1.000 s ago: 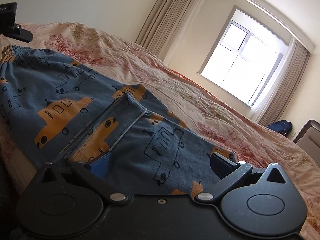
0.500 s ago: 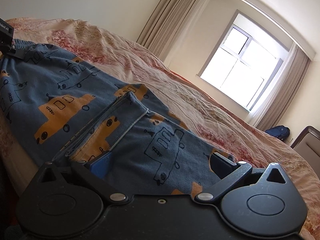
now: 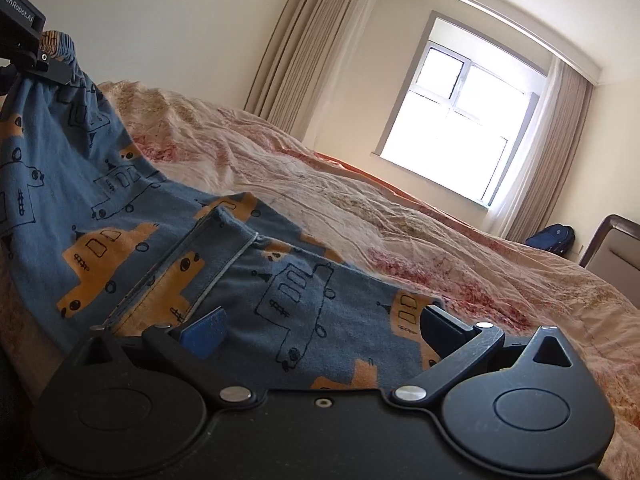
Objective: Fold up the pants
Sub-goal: 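Grasp the elastic waistband with the left gripper and lift it, then fold the waistband over onto the pants with the left gripper and release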
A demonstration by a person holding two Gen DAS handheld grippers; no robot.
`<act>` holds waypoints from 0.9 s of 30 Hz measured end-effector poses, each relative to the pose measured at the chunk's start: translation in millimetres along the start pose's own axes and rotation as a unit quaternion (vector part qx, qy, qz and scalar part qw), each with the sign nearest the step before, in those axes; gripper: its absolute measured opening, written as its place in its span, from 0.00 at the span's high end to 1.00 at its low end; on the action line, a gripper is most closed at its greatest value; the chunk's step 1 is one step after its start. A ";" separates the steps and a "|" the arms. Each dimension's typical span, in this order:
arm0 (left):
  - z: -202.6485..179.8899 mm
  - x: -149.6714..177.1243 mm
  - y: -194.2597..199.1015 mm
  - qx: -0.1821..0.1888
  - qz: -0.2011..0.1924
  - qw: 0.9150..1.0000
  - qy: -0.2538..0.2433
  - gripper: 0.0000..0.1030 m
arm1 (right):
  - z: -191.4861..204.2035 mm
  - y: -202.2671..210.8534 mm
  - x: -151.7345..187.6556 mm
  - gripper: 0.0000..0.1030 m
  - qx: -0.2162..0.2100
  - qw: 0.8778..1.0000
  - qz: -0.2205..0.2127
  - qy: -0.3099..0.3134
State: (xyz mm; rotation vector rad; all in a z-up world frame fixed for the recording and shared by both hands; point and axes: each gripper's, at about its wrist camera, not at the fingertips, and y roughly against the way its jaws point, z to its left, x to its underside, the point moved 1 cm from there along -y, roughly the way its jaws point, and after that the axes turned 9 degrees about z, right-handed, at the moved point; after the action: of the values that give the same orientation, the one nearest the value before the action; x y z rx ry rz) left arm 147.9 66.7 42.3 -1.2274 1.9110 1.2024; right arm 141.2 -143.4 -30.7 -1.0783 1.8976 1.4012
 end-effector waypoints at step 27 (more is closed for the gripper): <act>-187.2 122.4 -75.4 0.158 0.199 0.941 -0.223 0.79 | -132.1 25.6 84.5 0.00 0.164 0.980 -0.006 -0.116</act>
State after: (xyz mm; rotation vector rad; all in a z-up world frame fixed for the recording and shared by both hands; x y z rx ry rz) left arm 166.4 -164.0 -4.1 -0.3654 1.9432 1.1797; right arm 79.1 -289.1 -43.5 -0.7332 1.8622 1.1029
